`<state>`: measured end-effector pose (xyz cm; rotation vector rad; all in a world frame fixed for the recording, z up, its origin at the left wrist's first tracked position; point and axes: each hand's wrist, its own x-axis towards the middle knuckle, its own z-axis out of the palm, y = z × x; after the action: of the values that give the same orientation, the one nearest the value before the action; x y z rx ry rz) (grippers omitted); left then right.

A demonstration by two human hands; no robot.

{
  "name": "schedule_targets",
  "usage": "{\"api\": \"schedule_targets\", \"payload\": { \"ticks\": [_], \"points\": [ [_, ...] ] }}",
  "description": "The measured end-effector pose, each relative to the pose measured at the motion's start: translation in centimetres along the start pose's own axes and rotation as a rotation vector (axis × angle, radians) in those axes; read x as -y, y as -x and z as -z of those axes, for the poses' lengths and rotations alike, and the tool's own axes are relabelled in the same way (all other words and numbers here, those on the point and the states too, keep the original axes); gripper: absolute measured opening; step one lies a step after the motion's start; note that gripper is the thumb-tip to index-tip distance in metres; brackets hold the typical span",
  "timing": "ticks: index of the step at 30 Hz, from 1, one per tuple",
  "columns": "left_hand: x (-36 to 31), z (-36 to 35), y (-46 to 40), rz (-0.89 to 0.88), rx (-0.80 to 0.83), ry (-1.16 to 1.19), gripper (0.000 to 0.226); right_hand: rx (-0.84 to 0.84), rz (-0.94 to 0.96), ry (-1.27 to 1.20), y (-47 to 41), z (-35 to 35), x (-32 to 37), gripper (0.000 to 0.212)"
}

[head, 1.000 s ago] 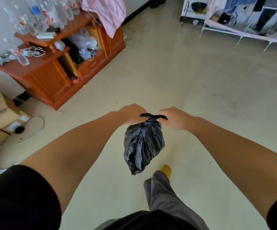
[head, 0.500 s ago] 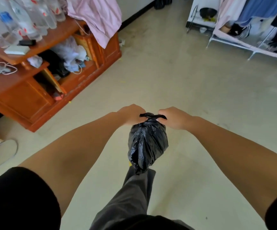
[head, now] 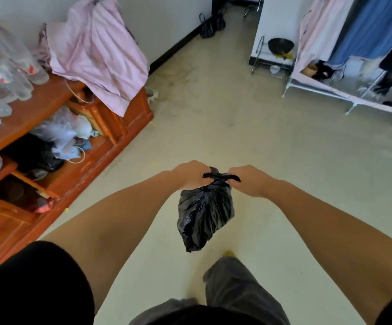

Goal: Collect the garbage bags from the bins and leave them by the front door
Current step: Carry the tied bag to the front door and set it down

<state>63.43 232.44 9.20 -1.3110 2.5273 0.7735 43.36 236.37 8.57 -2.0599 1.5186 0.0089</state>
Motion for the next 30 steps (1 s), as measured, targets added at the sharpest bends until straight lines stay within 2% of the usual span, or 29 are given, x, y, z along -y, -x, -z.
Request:
{"api": "schedule_targets", "payload": {
  "ticks": [5,10,18,22,30],
  "points": [
    [3.8,7.2,-12.9,0.022,-0.036,0.004,0.033,-0.003,0.025,0.037,-11.9,7.8,-6.5,0.026],
    [7.0,13.9,-24.8,0.086,-0.044,0.039,0.028,0.067,0.080,0.111,-22.6,16.3,-12.2,0.033],
    [15.0,24.9,-41.2,0.131,-0.053,0.043,0.032,0.086,0.138,0.123,-41.0,27.3,-18.6,0.034],
    [20.6,31.4,-50.0,0.089,-0.092,0.023,0.027,0.052,0.124,0.138,-51.8,32.8,-21.3,0.033],
    [30.3,45.2,-65.8,0.004,-0.032,-0.011,0.032,-0.015,0.066,0.107,-70.3,43.2,-25.2,0.025]
  ]
}}
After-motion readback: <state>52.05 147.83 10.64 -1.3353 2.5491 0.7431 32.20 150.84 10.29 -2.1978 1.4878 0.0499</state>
